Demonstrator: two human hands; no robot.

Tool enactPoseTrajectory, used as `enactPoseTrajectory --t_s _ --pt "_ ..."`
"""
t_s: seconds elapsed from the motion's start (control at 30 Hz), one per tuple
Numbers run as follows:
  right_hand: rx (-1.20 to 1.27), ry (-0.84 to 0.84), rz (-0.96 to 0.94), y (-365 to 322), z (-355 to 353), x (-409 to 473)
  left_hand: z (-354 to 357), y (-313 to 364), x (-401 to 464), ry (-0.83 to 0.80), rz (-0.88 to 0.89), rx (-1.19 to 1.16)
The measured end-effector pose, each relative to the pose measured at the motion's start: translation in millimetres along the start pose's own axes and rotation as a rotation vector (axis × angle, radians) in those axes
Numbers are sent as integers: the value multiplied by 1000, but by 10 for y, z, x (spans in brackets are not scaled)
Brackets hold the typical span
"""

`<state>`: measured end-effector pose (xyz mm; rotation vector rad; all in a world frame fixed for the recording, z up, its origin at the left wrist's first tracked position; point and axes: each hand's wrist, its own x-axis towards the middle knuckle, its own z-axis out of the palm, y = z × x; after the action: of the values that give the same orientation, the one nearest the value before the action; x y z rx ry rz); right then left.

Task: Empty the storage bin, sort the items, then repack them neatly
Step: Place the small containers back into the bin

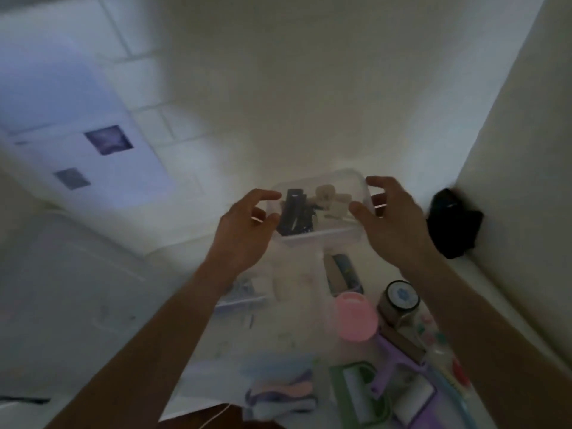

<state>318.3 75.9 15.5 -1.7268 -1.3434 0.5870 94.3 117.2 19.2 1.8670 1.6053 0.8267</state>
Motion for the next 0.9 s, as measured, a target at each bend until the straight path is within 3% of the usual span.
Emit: enactPoseTrajectory --t_s 0.13,0.27,0.4,0.57,0.63,0.7,0.77,0.83,0.9 --pt "5 -142 52 -179 775 -88 -384 -622 2 13 -108 56" --pt "-13 -186 277 -40 1500 -187 -368 -1258 24 -3 -180 102" --pt "168 -116 580 283 2037 -481 -146 -1785 149 -89 -189 -67" --pt "616 172 1038 561 2419 -740 343 -2073 443 -331 -90 -349" --pt "512 131 1042 645 2495 -769 531 -2163 492 -402 -44 -318" --pt "31 -94 923 580 2541 -757 666 -2266 480 -421 45 -105" --pt "-195 -149 868 548 2608 -741 787 -2355 427 -452 165 132" --pt "-271 -206 851 650 2693 -725 897 -2407 338 -525 283 311" --pt "-193 -188 893 746 2710 -693 1016 -2474 286 -569 393 437"
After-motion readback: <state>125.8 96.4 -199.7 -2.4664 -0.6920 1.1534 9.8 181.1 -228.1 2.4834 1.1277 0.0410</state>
